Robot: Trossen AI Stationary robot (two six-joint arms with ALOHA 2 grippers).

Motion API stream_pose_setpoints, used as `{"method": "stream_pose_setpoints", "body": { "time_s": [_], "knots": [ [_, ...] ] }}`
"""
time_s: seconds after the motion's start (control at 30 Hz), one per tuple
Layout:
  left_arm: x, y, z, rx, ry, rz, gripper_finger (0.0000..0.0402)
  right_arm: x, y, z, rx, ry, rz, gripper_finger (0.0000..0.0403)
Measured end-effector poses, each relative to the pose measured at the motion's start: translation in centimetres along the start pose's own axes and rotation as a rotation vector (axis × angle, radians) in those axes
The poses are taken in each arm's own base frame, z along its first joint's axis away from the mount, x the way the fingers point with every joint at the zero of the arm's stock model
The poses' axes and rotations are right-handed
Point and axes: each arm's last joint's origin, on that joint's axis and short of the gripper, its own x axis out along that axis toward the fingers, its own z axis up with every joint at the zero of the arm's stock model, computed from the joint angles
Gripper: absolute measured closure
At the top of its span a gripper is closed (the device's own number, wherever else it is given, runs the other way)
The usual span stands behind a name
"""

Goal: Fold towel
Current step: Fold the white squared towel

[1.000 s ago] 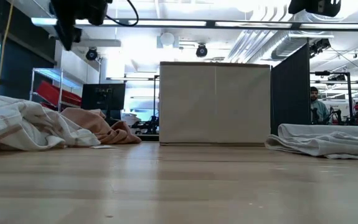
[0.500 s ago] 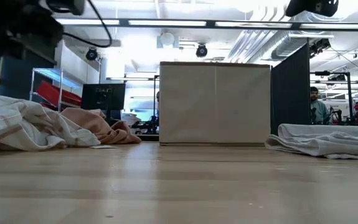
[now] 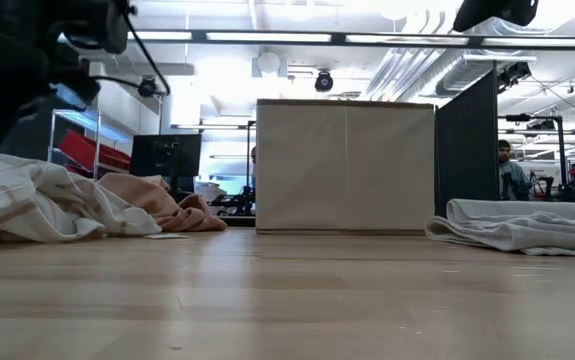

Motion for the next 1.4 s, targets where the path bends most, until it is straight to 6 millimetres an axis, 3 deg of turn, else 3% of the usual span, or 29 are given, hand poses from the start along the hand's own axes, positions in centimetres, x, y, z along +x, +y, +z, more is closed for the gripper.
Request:
{"method": "stream_pose_setpoints", "body": {
  "time_s": [0.17,0.37,0.67,0.77,0.93,1.13,1.27,1.4],
  "knots": [
    [0.7,-0.3,0.8,0.019,0.049,0.032,0.0390,0.0,0.0,0.0,0.017,-0.001,0.000,0.0403],
    [0.8,-0.8,1.5,-0.008,0.101,0.044,0.0400,0.0,0.0,0.0,0.023,0.002,0.002,0.0403],
    [-6.3,-2.1,1.8,0.010,-0.031,0.016,0.0401,0.0,0.0,0.0,-0.002,0.004,0.003,0.0403],
    [-7.3,-2.3,1.6,0.040,-0.016,-0.039,0.0398,0.0,0.0,0.0,-0.018,0.004,0.003,0.0403],
    [-4.8,-2.5,2.1,0.020,0.066,-0.053,0.0349,0.0,0.0,0.0,-0.025,-0.001,0.000,0.0403],
    [-1.0,-2.4,2.9,-0.015,0.156,0.020,0.0251,0.0,0.0,0.0,-0.025,-0.004,-0.002,0.0403],
    [-1.3,-3.0,3.4,-0.046,0.146,-0.012,0.0196,0.0,0.0,0.0,-0.026,-0.003,-0.003,0.0403],
    [-3.7,-3.8,4.1,-0.151,0.049,-0.047,0.0167,0.0,0.0,0.0,-0.026,-0.003,-0.003,0.0403]
  ]
}}
